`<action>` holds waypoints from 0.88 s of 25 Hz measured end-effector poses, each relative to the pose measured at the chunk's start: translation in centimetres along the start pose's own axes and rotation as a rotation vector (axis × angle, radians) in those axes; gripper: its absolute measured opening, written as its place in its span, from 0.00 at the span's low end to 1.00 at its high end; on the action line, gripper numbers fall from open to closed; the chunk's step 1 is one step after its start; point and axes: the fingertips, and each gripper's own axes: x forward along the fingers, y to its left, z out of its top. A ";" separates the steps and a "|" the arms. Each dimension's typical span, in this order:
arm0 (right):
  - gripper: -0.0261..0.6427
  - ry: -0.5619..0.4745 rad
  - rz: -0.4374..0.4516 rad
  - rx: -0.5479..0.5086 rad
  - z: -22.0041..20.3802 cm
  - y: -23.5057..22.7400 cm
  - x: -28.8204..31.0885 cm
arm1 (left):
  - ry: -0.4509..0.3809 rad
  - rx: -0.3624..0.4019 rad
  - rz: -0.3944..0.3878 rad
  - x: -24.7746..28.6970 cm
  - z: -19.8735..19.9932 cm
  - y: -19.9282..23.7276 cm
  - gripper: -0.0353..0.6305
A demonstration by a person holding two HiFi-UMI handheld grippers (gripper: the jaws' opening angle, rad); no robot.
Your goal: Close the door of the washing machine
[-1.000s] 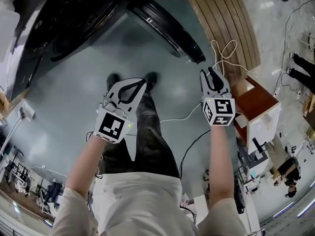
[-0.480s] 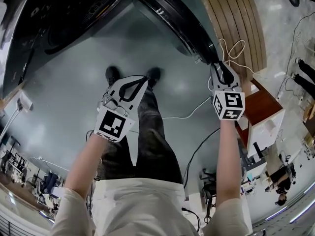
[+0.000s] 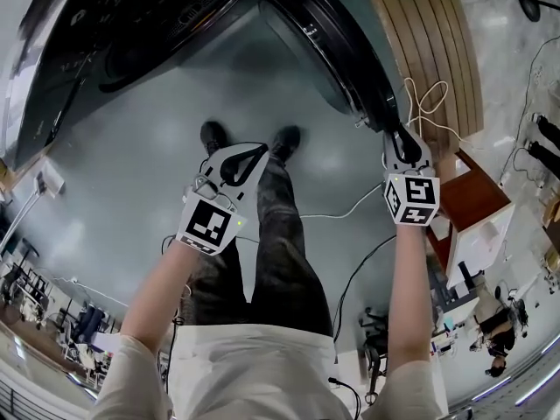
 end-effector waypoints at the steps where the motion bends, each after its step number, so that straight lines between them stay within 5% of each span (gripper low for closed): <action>1: 0.19 0.003 0.000 -0.003 -0.1 0.6 0.1 | -0.001 0.004 -0.002 -0.3 -0.2 0.3 0.06; 5: 0.19 0.008 0.006 0.001 -0.5 3.1 0.0 | -0.006 0.045 -0.014 -1.5 -1.0 1.4 0.06; 22: 0.18 0.035 0.053 0.008 -1.2 15.5 0.6 | -0.017 -0.003 0.010 -7.9 -6.0 4.8 0.06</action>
